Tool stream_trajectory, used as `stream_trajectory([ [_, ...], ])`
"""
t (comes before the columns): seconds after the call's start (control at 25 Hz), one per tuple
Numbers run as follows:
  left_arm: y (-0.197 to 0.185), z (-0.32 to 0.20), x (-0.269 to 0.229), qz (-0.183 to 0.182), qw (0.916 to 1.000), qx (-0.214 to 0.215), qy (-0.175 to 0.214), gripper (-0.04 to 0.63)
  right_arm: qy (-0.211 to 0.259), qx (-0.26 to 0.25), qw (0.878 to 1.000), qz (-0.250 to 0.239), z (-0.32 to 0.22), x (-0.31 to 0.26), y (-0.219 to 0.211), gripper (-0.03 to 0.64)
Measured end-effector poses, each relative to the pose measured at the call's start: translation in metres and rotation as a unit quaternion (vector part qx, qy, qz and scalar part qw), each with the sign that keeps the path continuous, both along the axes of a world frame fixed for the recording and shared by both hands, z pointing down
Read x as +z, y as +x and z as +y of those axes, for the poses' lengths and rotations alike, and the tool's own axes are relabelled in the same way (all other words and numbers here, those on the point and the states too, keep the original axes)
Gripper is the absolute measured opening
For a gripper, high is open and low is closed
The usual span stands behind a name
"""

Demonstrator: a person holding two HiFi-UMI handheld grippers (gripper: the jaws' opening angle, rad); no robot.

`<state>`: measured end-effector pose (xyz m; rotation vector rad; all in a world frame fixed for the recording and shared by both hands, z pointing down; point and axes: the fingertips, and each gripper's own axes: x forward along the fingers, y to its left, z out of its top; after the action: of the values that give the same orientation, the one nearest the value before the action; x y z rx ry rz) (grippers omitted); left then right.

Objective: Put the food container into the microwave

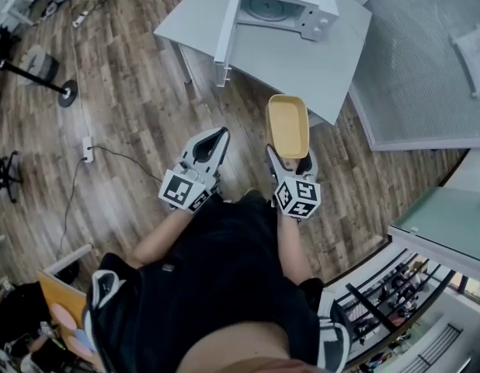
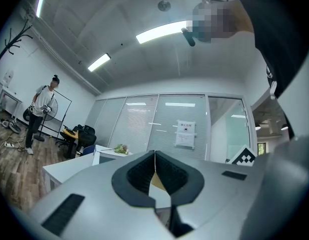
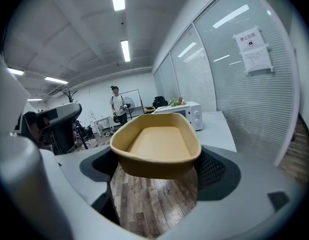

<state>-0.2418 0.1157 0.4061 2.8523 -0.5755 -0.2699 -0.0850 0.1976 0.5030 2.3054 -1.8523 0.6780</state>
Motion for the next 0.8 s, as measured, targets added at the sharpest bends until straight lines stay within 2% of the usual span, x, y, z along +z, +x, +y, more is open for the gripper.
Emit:
stream_trajectory([
  [0.2,0.017,-0.023,0.016,-0.002,0.9999,0.014,-0.008,0.023,-0.002,0.013,1.0,-0.001,-0.024,0.008,0.013,0.492],
  [0.4,0.051,-0.049,0.026,-0.008,0.9999,-0.004,-0.008,0.023,-0.006,0.001,1.0,-0.002,-0.058,0.021,0.057,0.492],
  [0.8,0.185,-0.125,0.017,-0.019,0.9962,-0.085,-0.006,0.023,-0.017,-0.079,0.997,0.004,-0.164,0.038,0.193,0.492],
])
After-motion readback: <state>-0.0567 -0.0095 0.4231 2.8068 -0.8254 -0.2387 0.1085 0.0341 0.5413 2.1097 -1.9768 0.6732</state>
